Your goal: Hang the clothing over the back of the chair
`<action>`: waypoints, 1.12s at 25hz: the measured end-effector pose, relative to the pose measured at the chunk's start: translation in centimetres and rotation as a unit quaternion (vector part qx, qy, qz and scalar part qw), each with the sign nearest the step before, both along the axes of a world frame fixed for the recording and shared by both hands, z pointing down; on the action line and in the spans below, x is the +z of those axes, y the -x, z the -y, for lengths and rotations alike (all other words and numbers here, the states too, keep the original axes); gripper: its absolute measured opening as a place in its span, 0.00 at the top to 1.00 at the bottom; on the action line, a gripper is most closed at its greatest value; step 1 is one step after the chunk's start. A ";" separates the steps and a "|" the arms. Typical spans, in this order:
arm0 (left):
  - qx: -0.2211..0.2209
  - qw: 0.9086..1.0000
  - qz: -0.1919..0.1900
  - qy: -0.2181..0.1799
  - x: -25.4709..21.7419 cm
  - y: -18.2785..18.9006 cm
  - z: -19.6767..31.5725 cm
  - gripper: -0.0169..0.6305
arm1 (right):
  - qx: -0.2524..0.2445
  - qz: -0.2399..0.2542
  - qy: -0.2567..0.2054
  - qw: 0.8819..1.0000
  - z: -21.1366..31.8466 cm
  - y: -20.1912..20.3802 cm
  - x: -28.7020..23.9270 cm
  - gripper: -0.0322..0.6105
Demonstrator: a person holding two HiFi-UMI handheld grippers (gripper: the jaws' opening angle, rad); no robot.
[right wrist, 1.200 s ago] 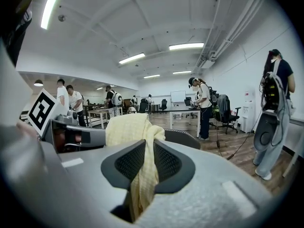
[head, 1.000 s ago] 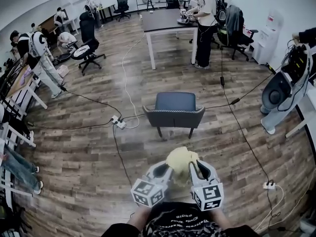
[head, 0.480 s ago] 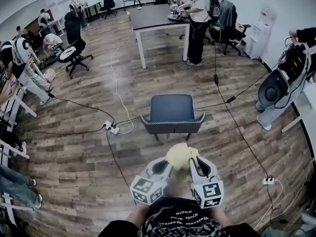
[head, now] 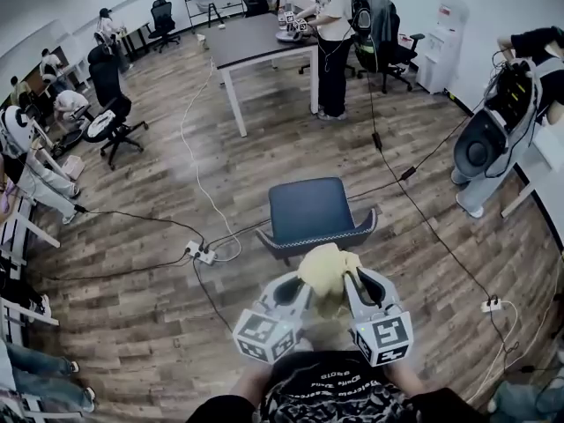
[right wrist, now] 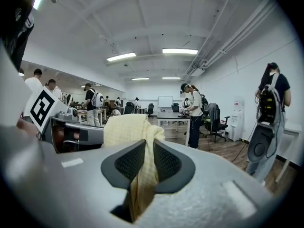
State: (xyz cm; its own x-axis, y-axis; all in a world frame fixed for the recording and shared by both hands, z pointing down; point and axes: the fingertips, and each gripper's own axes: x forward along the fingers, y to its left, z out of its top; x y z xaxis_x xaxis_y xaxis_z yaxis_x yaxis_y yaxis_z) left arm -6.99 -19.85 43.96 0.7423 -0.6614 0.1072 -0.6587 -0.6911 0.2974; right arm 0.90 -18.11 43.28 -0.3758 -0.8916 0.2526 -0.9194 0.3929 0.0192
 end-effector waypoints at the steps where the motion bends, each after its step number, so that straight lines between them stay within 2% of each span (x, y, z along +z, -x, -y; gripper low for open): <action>1: 0.003 1.000 -0.003 -0.002 -0.3 0.2 0.4 0.94 | 0.002 0.002 -0.002 1.000 0.4 0.2 -0.2 0.86; 7: 0.018 0.999 -0.025 -0.028 -3.4 1.2 2.0 0.94 | 0.004 0.026 -0.026 0.999 1.9 1.5 -3.2 0.86; 17: 0.019 0.997 -0.010 -0.073 -7.3 1.7 6.4 0.94 | -0.017 0.002 -0.072 0.997 6.3 1.9 -7.3 0.86; 20: 0.021 0.997 -0.002 -0.075 -7.9 0.9 8.2 0.94 | -0.016 0.001 -0.065 0.998 8.1 1.1 -7.8 0.86; 24: 0.022 0.998 0.012 -0.061 -7.2 0.0 11.0 0.94 | -0.014 0.005 -0.033 0.999 11.1 0.2 -7.0 0.86; 28: 0.007 0.999 0.008 -0.042 -6.7 -0.6 13.8 0.94 | -0.026 0.006 -0.023 0.999 14.0 -0.5 -6.8 0.86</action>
State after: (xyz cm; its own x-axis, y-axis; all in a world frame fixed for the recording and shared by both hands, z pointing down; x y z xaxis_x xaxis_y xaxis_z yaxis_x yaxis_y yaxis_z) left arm -6.42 -33.64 37.24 0.7505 -0.6578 0.0637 -0.6527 -0.7226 0.2278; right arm 1.42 -32.09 36.51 -0.4249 -0.8812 0.2071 -0.8978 0.4394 0.0277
